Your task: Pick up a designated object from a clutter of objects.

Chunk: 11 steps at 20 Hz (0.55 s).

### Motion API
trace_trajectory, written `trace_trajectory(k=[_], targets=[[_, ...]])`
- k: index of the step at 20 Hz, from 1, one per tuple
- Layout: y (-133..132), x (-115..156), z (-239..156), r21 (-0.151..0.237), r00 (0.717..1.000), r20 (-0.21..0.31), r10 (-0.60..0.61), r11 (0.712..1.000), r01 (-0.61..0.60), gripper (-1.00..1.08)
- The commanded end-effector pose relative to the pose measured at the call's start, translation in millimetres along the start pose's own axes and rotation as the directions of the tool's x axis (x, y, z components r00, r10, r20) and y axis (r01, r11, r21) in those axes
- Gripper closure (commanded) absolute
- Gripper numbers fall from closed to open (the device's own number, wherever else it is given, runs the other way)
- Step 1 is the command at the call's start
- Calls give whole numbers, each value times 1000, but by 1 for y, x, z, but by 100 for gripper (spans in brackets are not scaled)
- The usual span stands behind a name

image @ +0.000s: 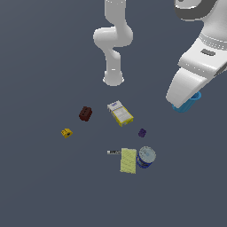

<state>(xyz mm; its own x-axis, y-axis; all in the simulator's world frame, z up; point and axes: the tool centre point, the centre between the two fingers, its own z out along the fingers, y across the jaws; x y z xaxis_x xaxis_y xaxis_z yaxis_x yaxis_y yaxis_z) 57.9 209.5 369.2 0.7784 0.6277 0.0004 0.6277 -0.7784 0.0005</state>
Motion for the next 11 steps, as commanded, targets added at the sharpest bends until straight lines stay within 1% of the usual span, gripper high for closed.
trace_trajectory(k=[1,11], targets=[[-4,5,-8,0,1000,0,1,1000,-1,108],[-7,11,-16,0,1000,0,1,1000,-1,108]])
